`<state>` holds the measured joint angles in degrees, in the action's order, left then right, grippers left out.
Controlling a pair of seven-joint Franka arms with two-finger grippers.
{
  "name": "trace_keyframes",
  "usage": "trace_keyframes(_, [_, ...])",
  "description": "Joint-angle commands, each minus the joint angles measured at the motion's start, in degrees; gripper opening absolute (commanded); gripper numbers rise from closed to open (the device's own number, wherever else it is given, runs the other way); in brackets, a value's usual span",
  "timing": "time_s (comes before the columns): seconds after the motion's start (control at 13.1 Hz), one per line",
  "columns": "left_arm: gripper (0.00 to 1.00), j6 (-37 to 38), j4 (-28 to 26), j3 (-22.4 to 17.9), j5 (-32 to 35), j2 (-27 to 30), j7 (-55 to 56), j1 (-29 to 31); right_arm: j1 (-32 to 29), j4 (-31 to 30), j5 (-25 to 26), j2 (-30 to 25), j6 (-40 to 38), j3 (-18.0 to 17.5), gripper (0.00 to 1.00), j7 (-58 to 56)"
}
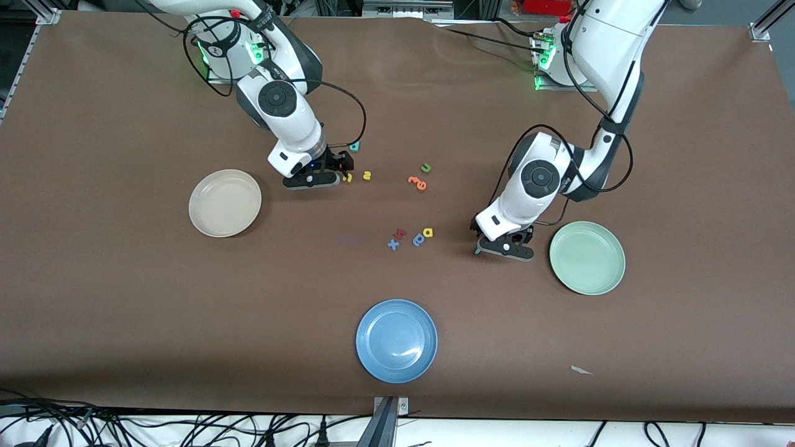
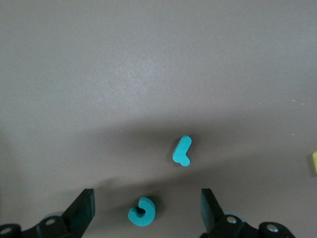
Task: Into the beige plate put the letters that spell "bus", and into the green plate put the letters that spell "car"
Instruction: 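Reach the right gripper to yellow u while the left gripper reaches teal c, then grasp yellow u with the right gripper while the left gripper grasps teal c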
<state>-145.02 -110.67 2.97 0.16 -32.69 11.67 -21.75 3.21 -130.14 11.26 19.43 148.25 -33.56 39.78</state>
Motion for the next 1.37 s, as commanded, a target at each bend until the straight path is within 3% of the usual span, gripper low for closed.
trace_keyframes(0.0, [0.85,-1.67,-0.16,-0.42,1.86,-1.67,0.29,-0.75,0.39,-0.64,4.01,2.09,2.13,-0.72,1.0,3.79])
trace_keyframes(0.23, [0.71,-1.06,-1.39,-0.5,2.13,-1.15,0.11,-0.67,2.85,0.15,18.83,6.4,4.67,-0.46,1.0,18.53])
trace_keyframes(0.31, [0.68,-0.97,-1.39,-0.5,2.13,-0.97,0.02,-0.67,3.99,0.58,20.8,7.46,4.77,-0.11,1.0,20.93])
trace_keyframes(0.99, [0.57,1.75,-4.2,-0.42,3.71,1.75,0.19,-0.67,5.5,5.07,21.35,11.59,4.77,2.53,0.98,21.66])
trace_keyframes(1.3, [0.43,1.67,-3.85,-0.42,3.71,1.49,1.25,-0.67,6.11,4.98,21.96,11.95,4.77,2.88,0.96,22.36])
